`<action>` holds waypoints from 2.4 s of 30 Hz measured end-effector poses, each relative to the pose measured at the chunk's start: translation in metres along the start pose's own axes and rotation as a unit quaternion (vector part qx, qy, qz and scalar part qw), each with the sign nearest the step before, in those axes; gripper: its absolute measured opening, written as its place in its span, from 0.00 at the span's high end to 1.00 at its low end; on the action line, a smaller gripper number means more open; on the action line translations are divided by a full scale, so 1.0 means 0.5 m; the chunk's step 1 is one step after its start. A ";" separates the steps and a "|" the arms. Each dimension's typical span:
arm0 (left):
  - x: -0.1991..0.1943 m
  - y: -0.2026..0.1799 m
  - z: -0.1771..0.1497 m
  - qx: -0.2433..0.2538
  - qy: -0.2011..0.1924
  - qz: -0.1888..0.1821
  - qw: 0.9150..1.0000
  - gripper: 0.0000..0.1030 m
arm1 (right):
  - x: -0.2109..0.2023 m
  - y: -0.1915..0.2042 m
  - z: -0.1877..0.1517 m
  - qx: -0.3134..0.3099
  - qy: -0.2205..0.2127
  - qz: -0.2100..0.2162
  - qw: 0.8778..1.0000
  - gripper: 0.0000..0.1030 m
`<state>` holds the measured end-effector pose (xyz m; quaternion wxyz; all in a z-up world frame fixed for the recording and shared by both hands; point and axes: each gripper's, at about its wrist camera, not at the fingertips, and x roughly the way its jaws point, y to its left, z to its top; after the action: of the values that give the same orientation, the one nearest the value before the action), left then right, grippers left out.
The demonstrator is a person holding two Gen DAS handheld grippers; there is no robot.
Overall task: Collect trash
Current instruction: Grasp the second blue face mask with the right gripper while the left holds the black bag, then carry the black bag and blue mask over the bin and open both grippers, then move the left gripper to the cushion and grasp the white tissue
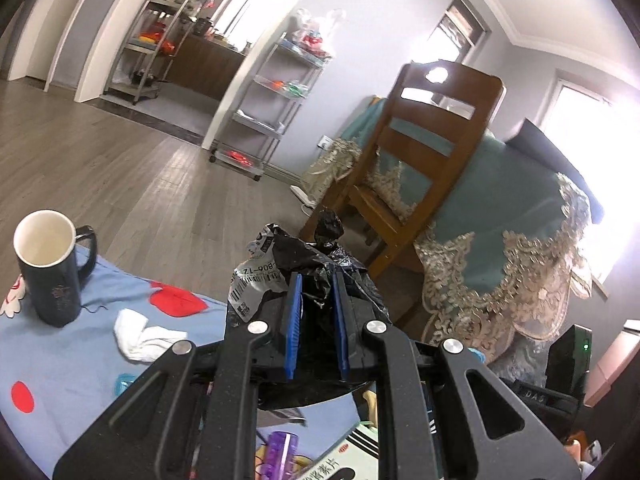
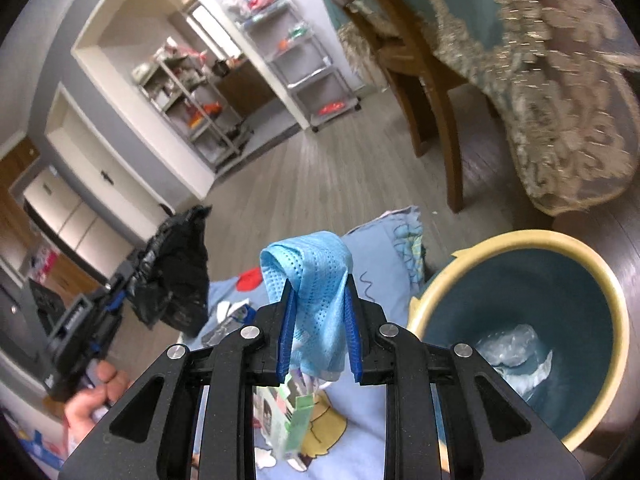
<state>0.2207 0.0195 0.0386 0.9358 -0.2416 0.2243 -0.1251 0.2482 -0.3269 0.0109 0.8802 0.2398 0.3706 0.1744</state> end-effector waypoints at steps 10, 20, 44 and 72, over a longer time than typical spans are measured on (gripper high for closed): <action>0.027 -0.082 -0.031 0.037 0.023 -0.027 0.999 0.86 | -0.101 -0.067 -0.012 0.038 -0.034 0.009 0.999 0.77; 0.059 -0.168 -0.081 0.079 0.068 -0.063 0.993 0.86 | -0.141 -0.134 -0.051 0.065 -0.035 -0.019 0.997 0.77; 0.209 -0.380 -0.319 0.223 0.232 -0.111 0.940 0.86 | -0.172 -0.255 -0.104 0.095 -0.068 -0.097 0.988 0.76; 0.156 -0.300 -0.267 0.198 0.186 -0.056 0.961 0.06 | -0.161 -0.238 -0.114 0.072 -0.090 -0.183 0.976 0.05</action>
<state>0.2054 -0.1882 -0.0177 0.8983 -0.0359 0.3507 -0.2622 0.1682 -0.4471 -0.0437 0.9073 0.2451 0.3394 -0.0387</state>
